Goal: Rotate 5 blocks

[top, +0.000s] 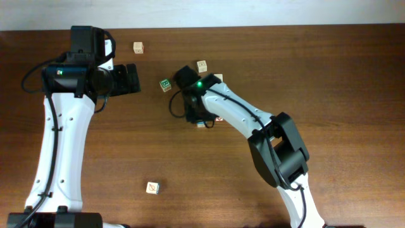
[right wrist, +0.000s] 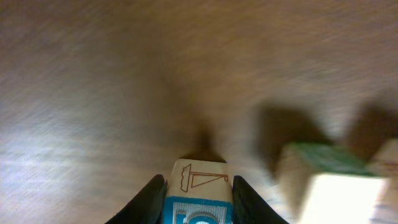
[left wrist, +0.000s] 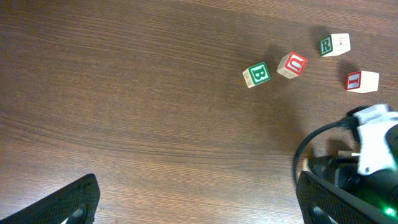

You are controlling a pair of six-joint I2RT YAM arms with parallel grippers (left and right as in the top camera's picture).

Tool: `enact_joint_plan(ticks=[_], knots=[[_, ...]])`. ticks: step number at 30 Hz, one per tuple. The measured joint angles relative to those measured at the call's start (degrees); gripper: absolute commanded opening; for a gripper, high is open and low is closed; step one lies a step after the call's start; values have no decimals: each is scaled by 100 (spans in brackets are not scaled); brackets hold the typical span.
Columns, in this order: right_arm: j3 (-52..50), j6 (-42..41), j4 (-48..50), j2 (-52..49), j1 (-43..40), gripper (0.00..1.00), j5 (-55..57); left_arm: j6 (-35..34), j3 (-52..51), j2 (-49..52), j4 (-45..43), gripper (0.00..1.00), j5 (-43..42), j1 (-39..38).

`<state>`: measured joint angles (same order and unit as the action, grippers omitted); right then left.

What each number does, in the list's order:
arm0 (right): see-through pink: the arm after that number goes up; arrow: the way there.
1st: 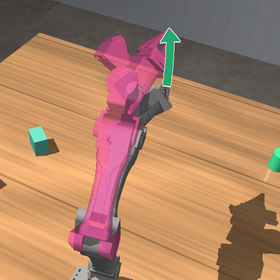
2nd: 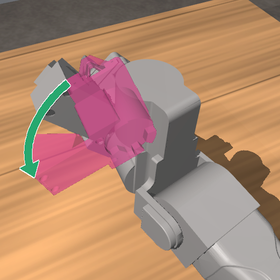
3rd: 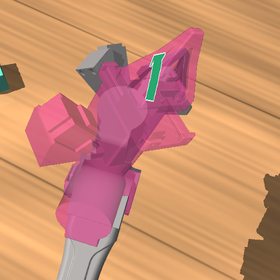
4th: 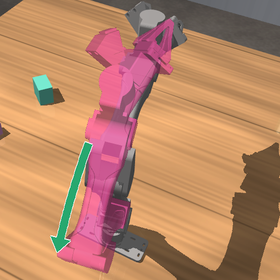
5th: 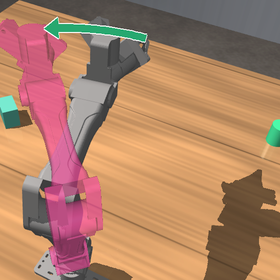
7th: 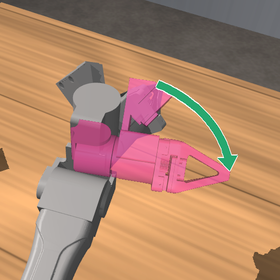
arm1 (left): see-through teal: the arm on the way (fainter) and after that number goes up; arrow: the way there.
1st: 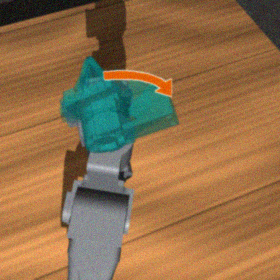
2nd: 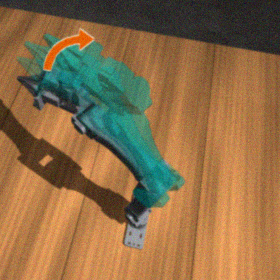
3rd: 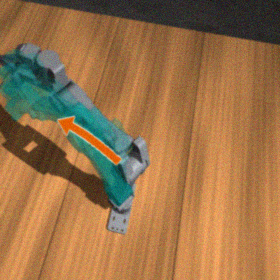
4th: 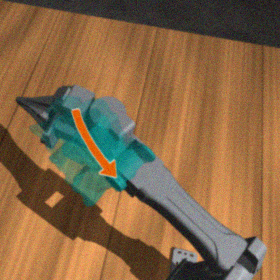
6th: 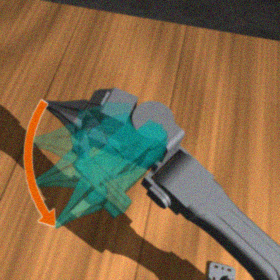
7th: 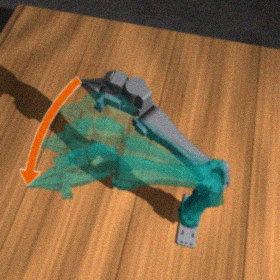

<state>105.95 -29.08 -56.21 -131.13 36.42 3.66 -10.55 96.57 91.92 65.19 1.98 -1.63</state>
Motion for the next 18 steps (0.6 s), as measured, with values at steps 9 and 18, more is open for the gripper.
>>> enact_joint_plan(ticks=[9,18], knots=[[24,271,-42,-7,-295,56,249,0,0,0,0,99,0,0],[1064,358,-1025,-39,-151,57,-1182,2,0,0,0,99,0,0]])
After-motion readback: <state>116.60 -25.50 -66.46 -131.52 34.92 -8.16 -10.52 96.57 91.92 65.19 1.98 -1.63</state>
